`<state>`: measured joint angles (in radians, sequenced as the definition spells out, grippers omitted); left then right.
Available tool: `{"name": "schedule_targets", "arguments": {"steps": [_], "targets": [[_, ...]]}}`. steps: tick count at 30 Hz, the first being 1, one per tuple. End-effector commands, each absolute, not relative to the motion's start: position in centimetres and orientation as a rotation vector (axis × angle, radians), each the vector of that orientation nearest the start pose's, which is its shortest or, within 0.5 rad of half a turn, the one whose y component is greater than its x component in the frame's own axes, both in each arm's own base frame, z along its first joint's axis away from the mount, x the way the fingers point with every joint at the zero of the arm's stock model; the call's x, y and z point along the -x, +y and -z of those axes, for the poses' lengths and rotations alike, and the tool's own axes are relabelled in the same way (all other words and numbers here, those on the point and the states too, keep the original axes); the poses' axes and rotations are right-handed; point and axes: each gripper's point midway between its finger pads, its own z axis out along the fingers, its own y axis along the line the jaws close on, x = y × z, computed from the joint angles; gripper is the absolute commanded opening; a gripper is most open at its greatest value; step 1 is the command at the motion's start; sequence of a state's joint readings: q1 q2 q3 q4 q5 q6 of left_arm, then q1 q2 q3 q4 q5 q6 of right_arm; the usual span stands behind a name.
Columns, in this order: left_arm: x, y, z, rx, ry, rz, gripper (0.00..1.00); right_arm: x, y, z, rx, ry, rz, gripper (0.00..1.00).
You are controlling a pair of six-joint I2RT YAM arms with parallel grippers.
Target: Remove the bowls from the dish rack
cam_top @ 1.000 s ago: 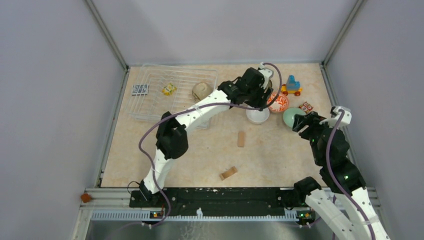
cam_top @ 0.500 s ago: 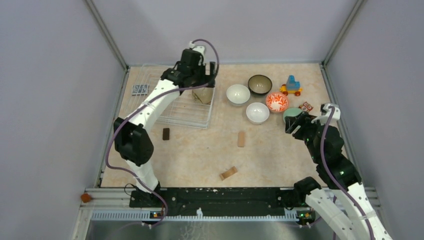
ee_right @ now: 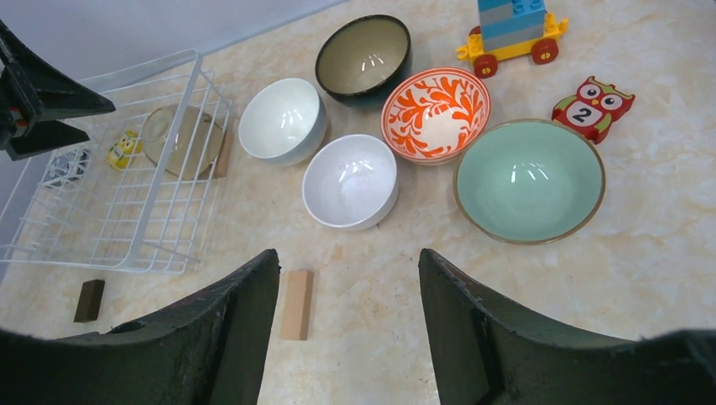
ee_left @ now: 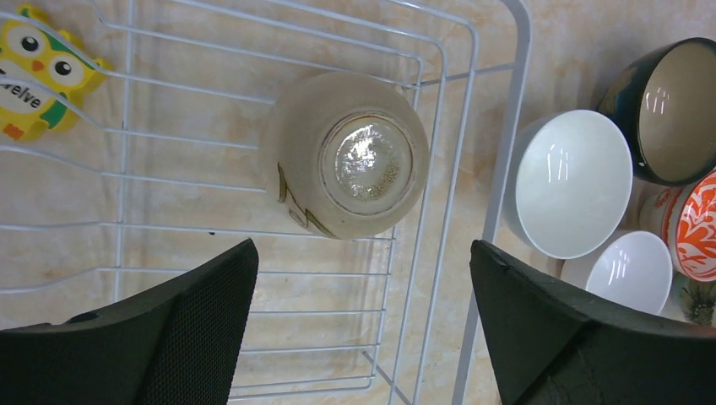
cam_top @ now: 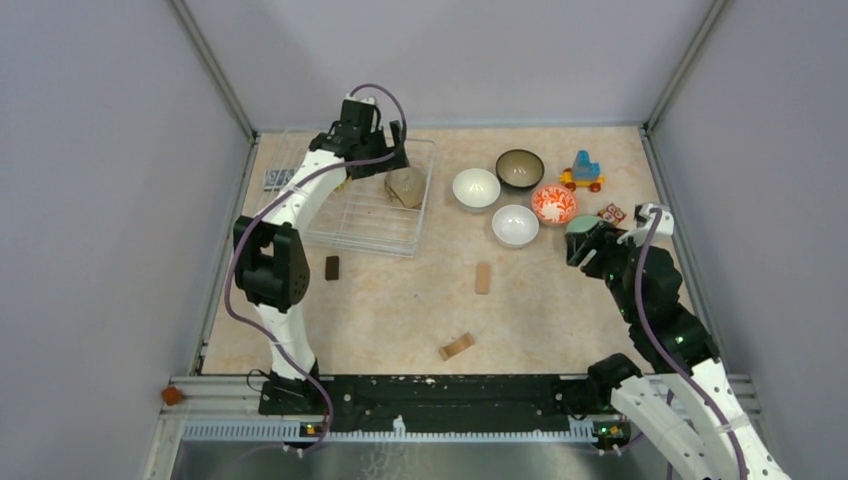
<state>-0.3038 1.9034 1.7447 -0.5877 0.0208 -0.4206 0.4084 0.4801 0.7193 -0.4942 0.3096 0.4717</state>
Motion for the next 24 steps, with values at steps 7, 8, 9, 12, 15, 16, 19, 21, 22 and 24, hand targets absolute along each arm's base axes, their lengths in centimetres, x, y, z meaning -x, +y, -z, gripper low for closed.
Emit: {"name": "schedule_targets", "arguments": {"steps": [7,8,9,12,15,16,19,21,22,24], "targets": [[-50.4,-17.2,-16.5,0.223,2.341,0.663,0.99,-23.5,6.9,-26.2,-0.252,1.778,-0.381,0.61],[-50.5,-17.1,-16.2,0.230,2.346,0.659,0.99,-23.5,6.9,-26.2,-0.252,1.779,-0.382,0.61],[-50.6,-16.9,-15.7,0.235,2.349,0.657,0.99,-23.5,7.0,-26.2,-0.251,1.779,-0.385,0.61],[-50.8,-16.7,-14.5,0.246,2.361,0.680,0.92,-23.5,7.0,-26.3,-0.248,1.777,-0.388,0.61],[-50.9,-16.6,-13.2,0.264,2.389,0.733,0.88,-23.5,7.1,-26.2,-0.245,1.779,-0.391,0.61],[-51.0,-16.5,-12.8,0.270,2.394,0.742,0.87,-23.5,7.1,-26.1,-0.244,1.781,-0.392,0.61],[-51.2,-16.2,-12.0,0.287,2.403,0.744,0.86,-23.4,7.2,-25.9,-0.240,1.787,-0.397,0.61],[-51.4,-16.0,-11.6,0.293,2.406,0.734,0.86,-23.4,7.3,-25.9,-0.237,1.788,-0.400,0.61],[-51.5,-15.9,-11.2,0.292,2.409,0.730,0.88,-23.4,7.3,-25.8,-0.238,1.790,-0.400,0.61],[-51.6,-15.7,-10.6,0.286,2.425,0.719,0.91,-23.4,7.3,-25.7,-0.237,1.792,-0.397,0.61]]}}
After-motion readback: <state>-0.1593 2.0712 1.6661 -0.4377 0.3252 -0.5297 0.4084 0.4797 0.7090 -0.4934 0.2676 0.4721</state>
